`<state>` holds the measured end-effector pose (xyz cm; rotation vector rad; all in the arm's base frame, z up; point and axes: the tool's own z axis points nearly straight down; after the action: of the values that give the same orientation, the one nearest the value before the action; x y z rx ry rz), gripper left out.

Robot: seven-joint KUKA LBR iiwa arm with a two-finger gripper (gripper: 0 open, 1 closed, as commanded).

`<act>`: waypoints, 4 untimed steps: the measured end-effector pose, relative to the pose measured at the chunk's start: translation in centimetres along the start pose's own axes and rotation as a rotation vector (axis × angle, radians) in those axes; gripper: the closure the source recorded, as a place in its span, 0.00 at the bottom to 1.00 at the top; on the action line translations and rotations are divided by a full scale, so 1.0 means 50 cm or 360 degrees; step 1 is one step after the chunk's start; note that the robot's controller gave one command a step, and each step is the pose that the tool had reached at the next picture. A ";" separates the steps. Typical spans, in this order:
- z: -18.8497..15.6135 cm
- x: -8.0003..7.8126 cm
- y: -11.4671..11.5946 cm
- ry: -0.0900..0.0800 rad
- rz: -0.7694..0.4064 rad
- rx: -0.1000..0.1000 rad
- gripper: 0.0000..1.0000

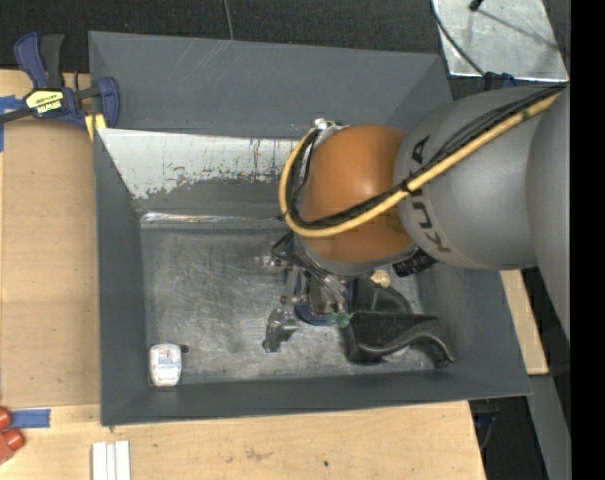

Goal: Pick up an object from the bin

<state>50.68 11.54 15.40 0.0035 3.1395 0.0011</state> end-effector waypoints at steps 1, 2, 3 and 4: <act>-0.002 0.029 -0.167 0.0005 -0.0284 0.0006 0.00; 0.116 -0.042 -0.186 0.0002 -0.0576 0.0000 0.00; 0.157 -0.138 -0.208 -0.0005 -0.0230 -0.0008 0.00; 0.150 -0.145 -0.207 -0.0029 -0.0226 -0.0010 1.00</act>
Offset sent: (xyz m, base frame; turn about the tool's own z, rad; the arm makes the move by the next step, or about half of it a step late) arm -0.0149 -0.0798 0.0010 -0.1830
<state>57.94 1.19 7.92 -0.2179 3.1135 0.0109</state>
